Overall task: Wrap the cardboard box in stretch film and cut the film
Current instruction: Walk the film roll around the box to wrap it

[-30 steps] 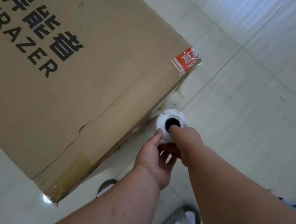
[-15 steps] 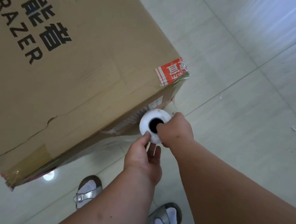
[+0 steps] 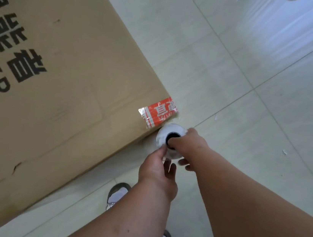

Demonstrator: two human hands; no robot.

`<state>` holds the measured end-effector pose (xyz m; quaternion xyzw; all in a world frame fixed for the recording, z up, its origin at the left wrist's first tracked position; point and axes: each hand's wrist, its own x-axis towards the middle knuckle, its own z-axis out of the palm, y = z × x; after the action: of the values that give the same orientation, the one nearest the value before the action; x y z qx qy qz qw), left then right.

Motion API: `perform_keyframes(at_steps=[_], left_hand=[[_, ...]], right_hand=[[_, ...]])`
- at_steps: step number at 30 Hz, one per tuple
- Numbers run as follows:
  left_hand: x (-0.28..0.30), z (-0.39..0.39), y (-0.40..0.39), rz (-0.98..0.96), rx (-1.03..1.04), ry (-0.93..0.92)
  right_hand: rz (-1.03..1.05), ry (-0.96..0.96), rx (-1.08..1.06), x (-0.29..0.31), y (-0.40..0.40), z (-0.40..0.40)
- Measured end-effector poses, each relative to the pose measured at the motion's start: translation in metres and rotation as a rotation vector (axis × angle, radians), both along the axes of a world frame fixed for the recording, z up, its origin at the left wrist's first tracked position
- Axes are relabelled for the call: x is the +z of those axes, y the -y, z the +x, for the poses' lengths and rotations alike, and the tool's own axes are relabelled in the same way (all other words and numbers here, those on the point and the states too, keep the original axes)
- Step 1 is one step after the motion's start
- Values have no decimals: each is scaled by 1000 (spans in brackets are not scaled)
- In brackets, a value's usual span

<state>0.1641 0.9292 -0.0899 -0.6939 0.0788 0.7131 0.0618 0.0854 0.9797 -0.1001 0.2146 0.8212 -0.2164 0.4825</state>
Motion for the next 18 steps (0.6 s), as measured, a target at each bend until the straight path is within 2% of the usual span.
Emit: perform_keyframes(at_steps=[4,6,8,15,18], left_hand=[[1,-10,1,-1,9,42],[2,-14,-3,28,46,21],[1,-16,-10,43,122,-17],[9,-40,-36,9,331,62],[13,-46,-45,3,370,1]], right_hand=[[49,-182,421,3,0,-20],[33,-209,540,3,-2,-23],[15,-206,559,4,-4,-25],[-38,-183,530,7,-19,-46],[-79,-185,558,14,-25,-54]])
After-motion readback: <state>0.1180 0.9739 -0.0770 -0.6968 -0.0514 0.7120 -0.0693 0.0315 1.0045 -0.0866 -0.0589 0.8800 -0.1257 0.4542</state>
